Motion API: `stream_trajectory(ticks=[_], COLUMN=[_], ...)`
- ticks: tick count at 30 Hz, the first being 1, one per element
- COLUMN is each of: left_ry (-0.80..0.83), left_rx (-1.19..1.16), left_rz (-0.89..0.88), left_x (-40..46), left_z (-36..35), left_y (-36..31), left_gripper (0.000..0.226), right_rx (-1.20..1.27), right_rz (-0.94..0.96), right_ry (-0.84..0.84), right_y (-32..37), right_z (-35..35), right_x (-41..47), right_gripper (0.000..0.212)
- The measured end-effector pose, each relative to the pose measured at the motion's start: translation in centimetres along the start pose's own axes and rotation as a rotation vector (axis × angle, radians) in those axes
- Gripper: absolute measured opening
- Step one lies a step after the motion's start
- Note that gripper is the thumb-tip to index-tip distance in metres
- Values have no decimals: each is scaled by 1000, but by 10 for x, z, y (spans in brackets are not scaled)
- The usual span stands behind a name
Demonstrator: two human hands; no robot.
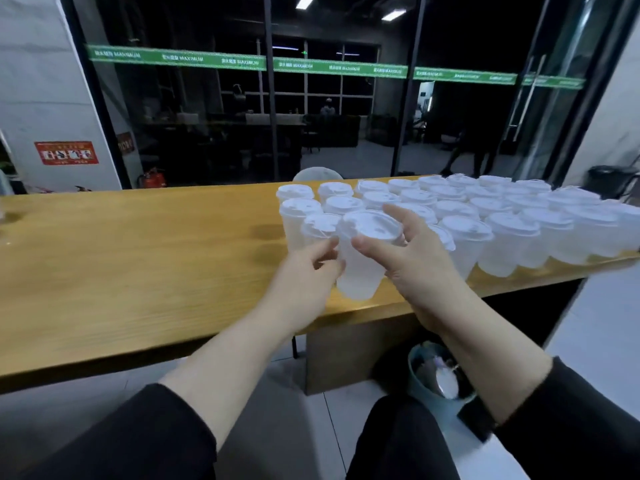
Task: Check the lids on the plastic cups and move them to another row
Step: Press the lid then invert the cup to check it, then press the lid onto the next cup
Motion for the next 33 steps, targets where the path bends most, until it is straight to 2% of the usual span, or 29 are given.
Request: stream_trajectory(ticks=[4,9,11,14,16,19,24,26,29,33], left_ry=[39,51,43,28,42,55,33,20,-73,-186], left_rx=[-114,-149,-165,-212,-214,-237,-275,-243,-192,-81], left_rz=[95,148,166,193,200,196,206,201,154,91], left_x=[-1,2,3,3,2,2,0,-1,-3,0], left_z=[-27,-38,-38,-35,-36,-39,-39,-35,-20,19], left_y=[4,11,14,14,13,9,5,6,8,4], left_gripper=[51,46,46,57,63,56,64,59,38,38], right_rx=[-90,-142,-207,-428,-502,-535,-654,-710,-819,-699], right_rz=[-39,-34,11,148,187,182,183,192,273,454], right_ry=[3,-7,-48,-143,-150,-100,-8,-32,-104,-153], right_y=[-31,-50,-51,-50,-48,-47,-42,-40,-32,-2], right_z=[11,10,11,14,14,14,15,19,22,14], right_x=[4,12,10,5,2,4,6,5,3,3], right_gripper=[82,90,83,62,51,49,48,48,46,34])
Point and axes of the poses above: each hand's wrist, its own x-axis towards the middle knuckle, its own z-axis out of the back of the hand, y = z × x, the point moved 5 cm from there along x, towards the middle knuckle, and after that the axes turned 3 degrees about -z, right-handed, at the moved point
